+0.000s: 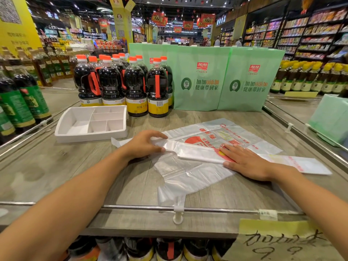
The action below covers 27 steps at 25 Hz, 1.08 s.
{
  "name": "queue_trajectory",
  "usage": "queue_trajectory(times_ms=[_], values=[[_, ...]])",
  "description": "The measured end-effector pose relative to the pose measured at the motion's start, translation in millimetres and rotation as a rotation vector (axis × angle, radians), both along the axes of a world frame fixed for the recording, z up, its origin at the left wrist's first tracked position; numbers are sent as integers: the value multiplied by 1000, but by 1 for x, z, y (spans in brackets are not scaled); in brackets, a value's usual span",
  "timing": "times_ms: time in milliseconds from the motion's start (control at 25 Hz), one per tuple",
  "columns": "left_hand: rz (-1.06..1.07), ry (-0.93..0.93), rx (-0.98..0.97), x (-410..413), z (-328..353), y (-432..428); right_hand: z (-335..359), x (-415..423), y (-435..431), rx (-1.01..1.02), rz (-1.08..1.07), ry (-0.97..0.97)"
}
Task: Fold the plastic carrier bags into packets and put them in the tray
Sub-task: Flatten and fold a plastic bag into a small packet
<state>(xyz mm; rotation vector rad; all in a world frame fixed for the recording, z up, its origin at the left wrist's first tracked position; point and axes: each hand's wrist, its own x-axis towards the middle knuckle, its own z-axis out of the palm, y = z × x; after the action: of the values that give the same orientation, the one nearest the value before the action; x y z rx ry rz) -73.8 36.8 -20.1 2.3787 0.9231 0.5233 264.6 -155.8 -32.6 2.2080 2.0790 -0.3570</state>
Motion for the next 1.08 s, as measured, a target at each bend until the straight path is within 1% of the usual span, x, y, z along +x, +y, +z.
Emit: queue_trajectory(times_ms=[160, 280, 360, 480, 680, 840, 960, 1080], values=[[48, -175, -228, -1, 4, -4, -5, 4, 1, 64, 6, 32], [170, -281, -325, -1, 1, 0, -8, 4, 1, 83, 0, 35], [231, -315, -367, -1, -1, 2, -6, 2, 0, 80, -11, 47], [297, -360, -380, 2, -2, 3, 0, 3, -4, 50, -91, 84], [417, -369, -374, 9, -2, -1, -4, 8, -4, -23, -124, 5], [447, -350, -366, 10, -1, -4, 3, 14, -1, -61, -81, 24], [462, -393, -399, 14, 11, -6, -2, 17, -1, -32, -74, 19], [447, -426, -362, 30, 32, -7, -7, 16, 0, -12, -81, 6]])
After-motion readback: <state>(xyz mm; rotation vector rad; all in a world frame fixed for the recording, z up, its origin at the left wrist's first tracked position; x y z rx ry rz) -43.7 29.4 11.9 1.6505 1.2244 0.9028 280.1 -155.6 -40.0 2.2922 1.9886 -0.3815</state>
